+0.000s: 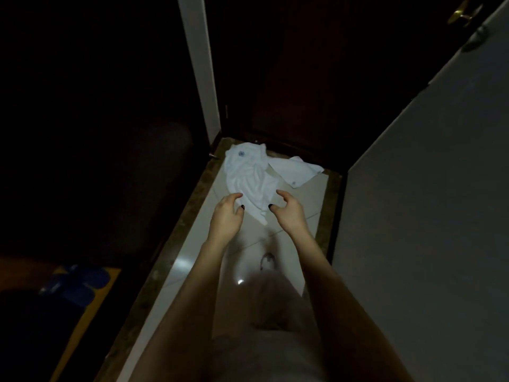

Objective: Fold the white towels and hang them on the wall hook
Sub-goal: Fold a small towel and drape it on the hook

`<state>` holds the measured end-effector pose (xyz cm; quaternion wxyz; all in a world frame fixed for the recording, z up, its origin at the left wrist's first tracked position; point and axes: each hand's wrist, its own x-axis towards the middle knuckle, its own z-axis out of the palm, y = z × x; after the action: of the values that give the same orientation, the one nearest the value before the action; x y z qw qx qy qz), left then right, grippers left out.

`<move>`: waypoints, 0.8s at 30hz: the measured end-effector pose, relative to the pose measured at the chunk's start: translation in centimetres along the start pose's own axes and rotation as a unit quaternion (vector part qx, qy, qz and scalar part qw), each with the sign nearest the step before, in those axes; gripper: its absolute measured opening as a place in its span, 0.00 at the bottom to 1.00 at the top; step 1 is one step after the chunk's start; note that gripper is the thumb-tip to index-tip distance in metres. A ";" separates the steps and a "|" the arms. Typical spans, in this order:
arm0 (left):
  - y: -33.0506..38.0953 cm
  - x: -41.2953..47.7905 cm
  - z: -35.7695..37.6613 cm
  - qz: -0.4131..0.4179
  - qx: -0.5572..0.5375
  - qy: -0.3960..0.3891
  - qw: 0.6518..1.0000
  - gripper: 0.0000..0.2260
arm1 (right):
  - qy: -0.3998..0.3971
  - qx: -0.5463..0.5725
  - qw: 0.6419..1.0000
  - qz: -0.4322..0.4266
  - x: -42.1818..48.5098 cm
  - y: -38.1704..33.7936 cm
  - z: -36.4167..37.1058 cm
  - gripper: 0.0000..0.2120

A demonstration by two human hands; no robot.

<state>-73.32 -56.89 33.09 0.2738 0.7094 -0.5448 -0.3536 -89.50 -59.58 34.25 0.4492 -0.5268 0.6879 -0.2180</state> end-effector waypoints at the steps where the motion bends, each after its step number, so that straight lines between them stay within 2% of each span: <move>1: 0.8 1.9 1.2 -0.011 0.002 -0.004 1.000 0.17 | -0.002 -0.009 1.000 0.005 1.9 0.2 -1.1 0.24; 6: 2.1 10.4 7.0 -0.057 -0.026 -0.043 0.997 0.19 | -0.054 -0.053 0.997 0.034 11.4 2.0 -4.8 0.24; 11: -1.9 17.4 12.7 -0.094 0.003 -0.107 0.990 0.19 | -0.128 -0.103 0.986 0.025 20.9 5.8 -4.5 0.29; 16: -10.1 24.5 20.3 -0.096 0.068 -0.174 0.978 0.21 | -0.196 -0.207 0.958 0.015 31.3 14.2 0.0 0.33; 24: -28.0 33.9 36.1 -0.040 0.123 -0.232 0.964 0.28 | -0.245 -0.329 0.912 -0.019 46.5 33.6 11.7 0.32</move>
<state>-80.63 -82.61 -17.13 0.0357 0.6573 -0.6039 -0.4494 -99.31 -88.63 -15.65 0.4005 -0.6949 0.5786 0.1483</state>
